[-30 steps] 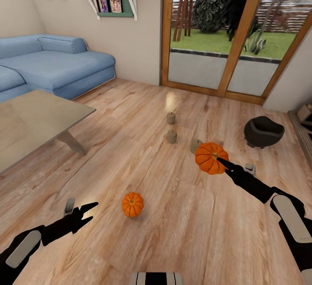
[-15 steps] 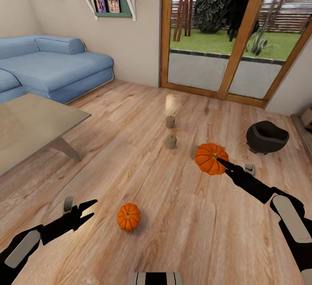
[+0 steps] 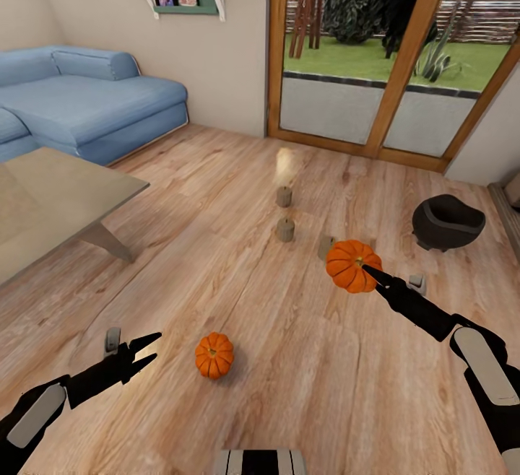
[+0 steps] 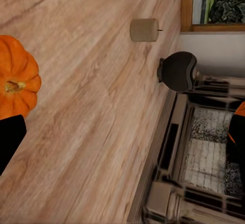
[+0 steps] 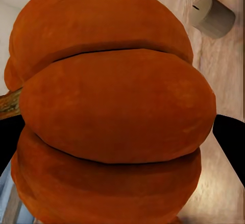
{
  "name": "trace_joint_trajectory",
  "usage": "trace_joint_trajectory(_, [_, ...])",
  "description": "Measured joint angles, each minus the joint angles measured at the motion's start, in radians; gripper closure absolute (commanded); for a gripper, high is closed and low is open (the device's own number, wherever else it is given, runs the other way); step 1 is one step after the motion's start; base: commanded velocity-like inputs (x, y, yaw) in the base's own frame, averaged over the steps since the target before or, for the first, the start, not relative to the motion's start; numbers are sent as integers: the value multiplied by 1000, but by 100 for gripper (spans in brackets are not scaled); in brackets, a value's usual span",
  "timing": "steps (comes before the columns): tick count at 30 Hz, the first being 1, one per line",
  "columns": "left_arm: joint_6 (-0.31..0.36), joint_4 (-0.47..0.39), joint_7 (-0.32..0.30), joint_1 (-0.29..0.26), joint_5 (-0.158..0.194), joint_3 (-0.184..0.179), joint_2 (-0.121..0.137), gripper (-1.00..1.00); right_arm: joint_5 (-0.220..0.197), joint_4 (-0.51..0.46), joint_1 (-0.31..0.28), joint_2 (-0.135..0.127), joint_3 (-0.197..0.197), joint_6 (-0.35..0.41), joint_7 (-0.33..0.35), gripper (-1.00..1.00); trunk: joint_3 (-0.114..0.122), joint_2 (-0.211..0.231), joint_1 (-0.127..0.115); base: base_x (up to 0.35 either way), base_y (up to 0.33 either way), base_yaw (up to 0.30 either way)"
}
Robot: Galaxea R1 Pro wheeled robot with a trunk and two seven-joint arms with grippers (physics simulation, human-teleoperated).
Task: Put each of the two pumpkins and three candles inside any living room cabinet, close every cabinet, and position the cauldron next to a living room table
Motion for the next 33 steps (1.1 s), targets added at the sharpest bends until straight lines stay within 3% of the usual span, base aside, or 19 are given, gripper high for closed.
trace_joint_trajectory(5, [1, 0, -3, 0, 0, 0, 1, -100, 1, -2, 0, 1, 0, -2, 2, 100, -19, -1, 2, 0, 0, 0])
trace_joint_trajectory(12, [0, 0, -86, 0, -9, 0, 5, -100, -1, -20, 0, 1, 0, -1, 6, 100, -46, -3, 5, 0, 0, 0])
trace_joint_trajectory(18, [0, 1, -96, 1, -10, 0, 18, -100, 1, -20, 0, 1, 0, 2, 45, 100, -70, -4, 8, 0, 0, 0])
trace_joint_trajectory(29, [1, 1, -99, 0, -9, 1, 20, -100, 2, -4, 0, 2, 0, -1, 73, 100, -112, -7, 13, 0, 0, 0])
trace_joint_trajectory(33, [0, 1, -128, 0, -10, 0, 19, -100, 2, -5, 0, 2, 0, -2, 74, 100, -128, -8, 15, 0, 0, 0])
